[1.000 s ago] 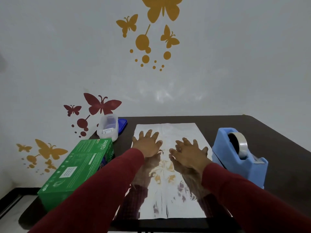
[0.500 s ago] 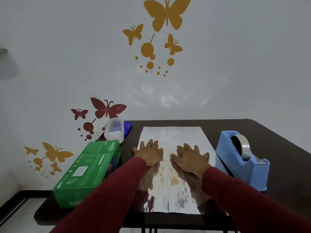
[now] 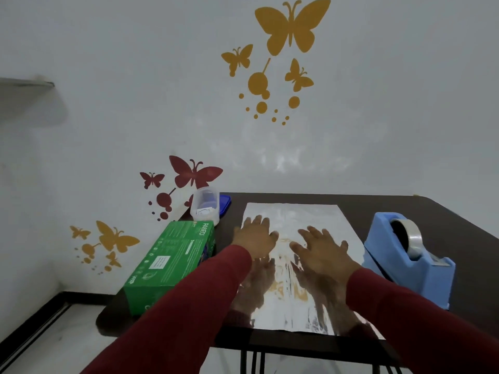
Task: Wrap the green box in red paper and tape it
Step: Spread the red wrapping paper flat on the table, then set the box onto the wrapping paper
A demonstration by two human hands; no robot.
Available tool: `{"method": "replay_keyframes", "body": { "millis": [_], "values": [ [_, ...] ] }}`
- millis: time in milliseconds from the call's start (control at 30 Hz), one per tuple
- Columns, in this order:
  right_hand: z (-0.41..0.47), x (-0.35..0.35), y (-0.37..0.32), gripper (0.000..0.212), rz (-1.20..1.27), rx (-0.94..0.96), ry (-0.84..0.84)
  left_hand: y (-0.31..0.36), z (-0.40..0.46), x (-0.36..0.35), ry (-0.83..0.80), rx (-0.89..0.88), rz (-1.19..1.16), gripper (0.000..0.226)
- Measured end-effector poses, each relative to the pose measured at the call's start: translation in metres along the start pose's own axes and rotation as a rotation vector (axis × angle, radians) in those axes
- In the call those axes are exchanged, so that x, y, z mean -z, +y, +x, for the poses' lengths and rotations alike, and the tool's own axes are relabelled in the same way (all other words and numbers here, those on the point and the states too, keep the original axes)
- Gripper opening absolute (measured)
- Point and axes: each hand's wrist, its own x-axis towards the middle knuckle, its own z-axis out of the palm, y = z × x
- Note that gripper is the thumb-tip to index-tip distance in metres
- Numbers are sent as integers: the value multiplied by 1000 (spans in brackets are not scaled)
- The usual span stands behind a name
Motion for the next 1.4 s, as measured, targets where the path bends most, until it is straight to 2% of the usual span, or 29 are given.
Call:
{"method": "replay_keyframes", "body": {
  "millis": [67, 133, 233, 300, 367, 467, 533, 633, 733, 800, 867, 933, 1033, 1067, 1100, 1167, 1200, 1267, 1333, 1400],
  "values": [
    [1, 4, -8, 64, 26, 51, 36, -4, -11, 21, 126, -67, 27, 53],
    [2, 11, -22, 60, 94, 104, 50, -12, -27, 44, 203, -51, 76, 44],
    [-4, 21, -60, 45, 227, 203, 16, -40, -51, 73, 190, 133, 132, 33],
    [-12, 27, -86, 37, 267, 248, -24, -61, -69, 89, 97, 334, 129, 61],
    [-18, 28, -107, 29, 425, 226, -99, -76, -90, 102, -31, 472, 111, 93],
    [-21, 22, -128, 21, 719, 142, -253, -85, -110, 105, -286, 491, -77, 88],
    [-22, 18, -136, 30, 829, 104, -252, -95, -116, 99, -232, 521, -158, 96],
    [-25, 26, -140, 53, 963, 48, -175, -98, -118, 103, -31, 473, -162, 111],
    [-25, 44, -129, 69, 1058, -20, -164, -81, -114, 126, 26, 271, -127, 138],
    [-29, 57, -115, 62, 1128, -23, -192, -61, -108, 137, 49, 59, -113, 138],
    [-35, 66, -102, 50, 1264, -7, -184, -44, -101, 141, 60, -80, -116, 128],
    [-38, 70, -87, 46, 1358, -44, -102, -31, -92, 138, 85, -128, -52, 128],
    [-42, 73, -57, 43, 1463, -172, 35, -26, -80, 128, 82, -51, 46, 142],
    [-44, 74, -46, 38, 1501, -208, 75, -26, -80, 124, 32, -5, -67, 144],
    [-44, 74, -35, 34, 1522, -240, 102, -25, -80, 119, -25, 44, -282, 141],
    [-47, 74, -20, 26, 1512, -279, 114, -17, -83, 105, -104, 138, -748, 117],
    [-46, 74, -15, 27, 1496, -295, 104, -11, -82, 98, -104, 182, -884, 104],
    [-45, 73, -8, 49, 1362, -359, 116, -2, -68, 85, -51, 226, -952, 87],
    [-42, 74, 1, 68, 1038, -401, 202, 6, -57, 74, 0, 239, -919, 78],
    [-42, 77, 9, 56, 864, -364, 287, 13, -49, 65, 4, 236, -952, 76]
  ]
}}
